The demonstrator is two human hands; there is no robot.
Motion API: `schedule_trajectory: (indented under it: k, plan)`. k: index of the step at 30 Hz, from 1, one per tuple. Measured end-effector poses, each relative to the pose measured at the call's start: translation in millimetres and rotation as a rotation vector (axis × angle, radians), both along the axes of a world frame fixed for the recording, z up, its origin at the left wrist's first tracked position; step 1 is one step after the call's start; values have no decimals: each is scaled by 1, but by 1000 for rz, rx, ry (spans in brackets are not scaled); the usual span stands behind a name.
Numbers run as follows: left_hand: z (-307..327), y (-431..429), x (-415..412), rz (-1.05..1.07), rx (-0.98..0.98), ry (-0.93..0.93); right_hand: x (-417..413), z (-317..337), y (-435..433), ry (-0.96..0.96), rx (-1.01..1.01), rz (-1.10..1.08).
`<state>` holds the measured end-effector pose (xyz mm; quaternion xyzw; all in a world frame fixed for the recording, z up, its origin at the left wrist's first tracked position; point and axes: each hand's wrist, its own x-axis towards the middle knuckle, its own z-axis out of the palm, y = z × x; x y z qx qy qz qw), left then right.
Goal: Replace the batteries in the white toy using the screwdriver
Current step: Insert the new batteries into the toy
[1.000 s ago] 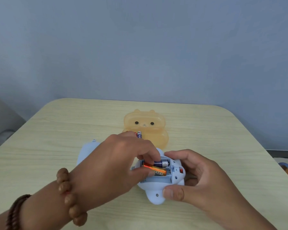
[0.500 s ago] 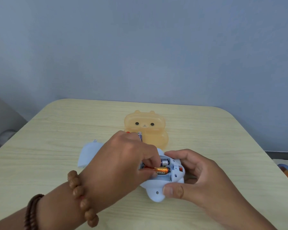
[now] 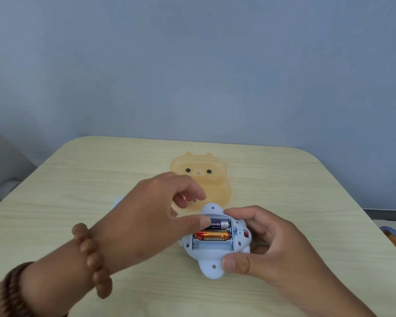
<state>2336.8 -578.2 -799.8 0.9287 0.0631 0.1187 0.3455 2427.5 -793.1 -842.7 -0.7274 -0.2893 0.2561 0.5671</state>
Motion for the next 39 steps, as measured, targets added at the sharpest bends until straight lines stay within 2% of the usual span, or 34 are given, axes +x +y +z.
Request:
schedule_trajectory:
  k: [4, 11, 21, 25, 29, 31, 34, 39]
  plan:
    - [-3, -2, 3, 54, -146, 173, 0, -1, 1, -3, -6, 3]
    - [-7, -5, 10, 76, -261, 206, 0, 2, 1, 0, -18, 18]
    - [-5, -7, 6, 64, -211, 202, -1, 3, 3, 8, 2, 34]
    - [7, 5, 0, 38, -65, 220, -3, 2, 3, 9, 2, 14]
    - [17, 36, -11, 49, 342, 292, -2, 0, 1, 5, -19, 2]
    - [12, 41, -14, -13, 474, 353, -2, 0, 1, 7, -24, 7]
    - [5, 36, -14, -87, 543, 426, -1, 0, 1, 14, -23, 2]
    - [1, 41, -12, -113, 576, 385, -1, -1, 0, 1, -33, -5]
